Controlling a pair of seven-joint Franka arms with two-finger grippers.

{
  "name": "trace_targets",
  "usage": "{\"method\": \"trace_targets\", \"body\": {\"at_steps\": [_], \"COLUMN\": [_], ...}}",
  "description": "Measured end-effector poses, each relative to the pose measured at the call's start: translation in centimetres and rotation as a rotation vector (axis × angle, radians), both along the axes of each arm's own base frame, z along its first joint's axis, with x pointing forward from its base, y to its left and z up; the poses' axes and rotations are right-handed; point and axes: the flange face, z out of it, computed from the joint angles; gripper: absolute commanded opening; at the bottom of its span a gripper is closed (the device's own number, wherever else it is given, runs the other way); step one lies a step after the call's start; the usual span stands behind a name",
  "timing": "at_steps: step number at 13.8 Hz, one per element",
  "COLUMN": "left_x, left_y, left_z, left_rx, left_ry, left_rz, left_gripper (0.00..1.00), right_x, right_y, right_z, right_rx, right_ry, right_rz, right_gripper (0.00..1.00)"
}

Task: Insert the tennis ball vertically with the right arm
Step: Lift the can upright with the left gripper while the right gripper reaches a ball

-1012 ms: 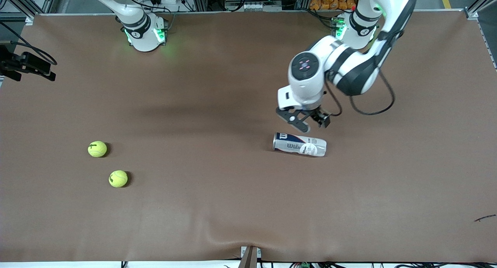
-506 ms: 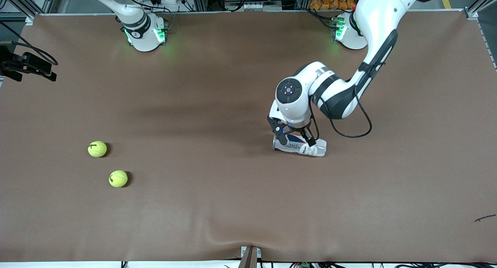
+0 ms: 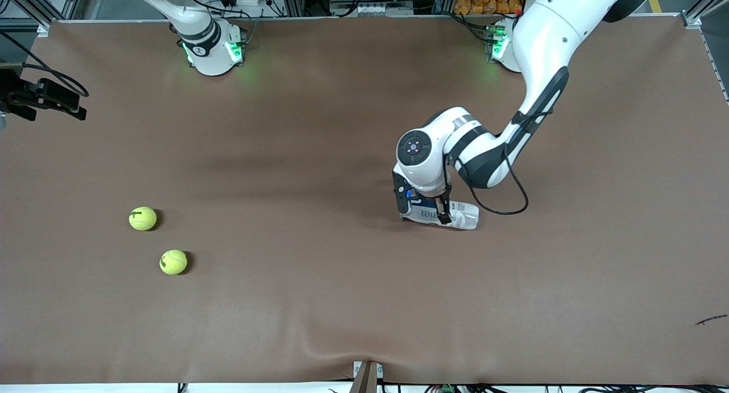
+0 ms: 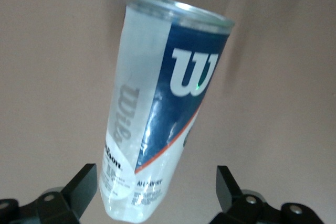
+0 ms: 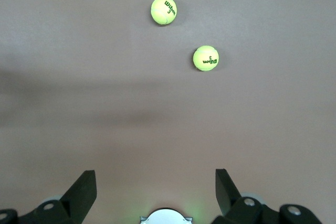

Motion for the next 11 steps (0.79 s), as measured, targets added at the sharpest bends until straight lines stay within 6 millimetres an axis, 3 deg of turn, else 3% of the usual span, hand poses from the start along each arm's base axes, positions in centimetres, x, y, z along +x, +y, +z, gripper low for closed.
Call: {"method": "trace_targets", "body": {"at_steps": [3,6,11], "left_x": [-0.8,-1.0,-1.3], "left_y": [-2.0,-2.0,-2.1], "left_z": [-0.6,-1.8,-3.7], "left_rx": [0.036,0.06,0.128], "left_ry": [-0.038,-0.04,-0.06], "left_rz": [-0.073,-0.092,-0.12], "left_gripper": [1.0,1.0,1.0], "right_x": [0.2,0.7,1.9], "right_y": [0.0,-0.1,-0.5], "right_z": [-0.8,-2.0,-7.3], "right_rx": [0.0,0.0,0.0], "right_ry": [0.012,0.017,0.029], "right_rz": [0.0,-0.001,-0.01], "right_gripper": [1.0,1.0,1.0]}}
